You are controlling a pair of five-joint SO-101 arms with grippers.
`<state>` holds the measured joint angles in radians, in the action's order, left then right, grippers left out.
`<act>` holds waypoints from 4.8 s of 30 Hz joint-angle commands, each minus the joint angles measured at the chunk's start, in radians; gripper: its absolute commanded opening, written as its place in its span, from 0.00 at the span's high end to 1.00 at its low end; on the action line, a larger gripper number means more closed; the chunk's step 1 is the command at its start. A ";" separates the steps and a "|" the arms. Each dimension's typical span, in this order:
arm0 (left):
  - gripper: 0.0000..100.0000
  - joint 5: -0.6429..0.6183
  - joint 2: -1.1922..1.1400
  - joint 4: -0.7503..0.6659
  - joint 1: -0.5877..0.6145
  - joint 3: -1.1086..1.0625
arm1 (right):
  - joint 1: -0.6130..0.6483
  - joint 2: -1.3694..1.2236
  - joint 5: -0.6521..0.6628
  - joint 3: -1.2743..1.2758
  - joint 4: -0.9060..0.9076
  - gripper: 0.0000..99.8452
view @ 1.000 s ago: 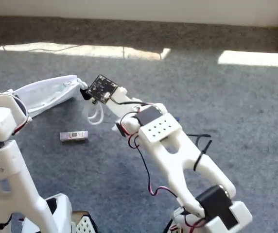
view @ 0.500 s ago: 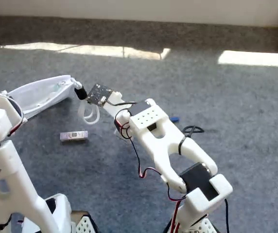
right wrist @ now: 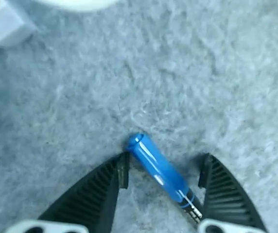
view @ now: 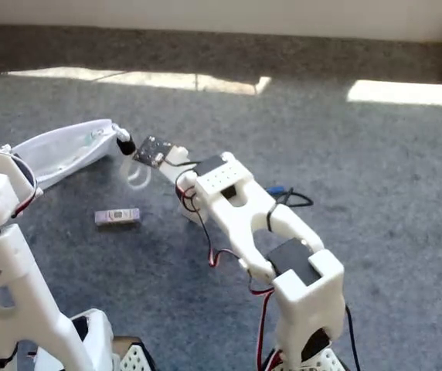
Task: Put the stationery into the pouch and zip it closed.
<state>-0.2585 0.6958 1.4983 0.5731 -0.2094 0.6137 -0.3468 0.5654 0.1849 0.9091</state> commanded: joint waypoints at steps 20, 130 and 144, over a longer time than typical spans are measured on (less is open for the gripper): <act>0.99 0.008 0.004 -0.009 0.016 0.001 | -0.050 0.145 0.005 -0.051 0.111 1.00; 0.99 0.009 0.002 0.055 -0.397 0.087 | 0.113 1.139 -0.729 0.553 -1.425 1.00; 0.99 0.009 0.002 0.057 -0.386 0.087 | 0.113 1.026 -0.732 0.582 -1.544 1.00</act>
<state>-0.2570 0.6958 1.5566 0.1680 -0.1266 0.7380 0.7273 -0.1788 0.7710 -0.5593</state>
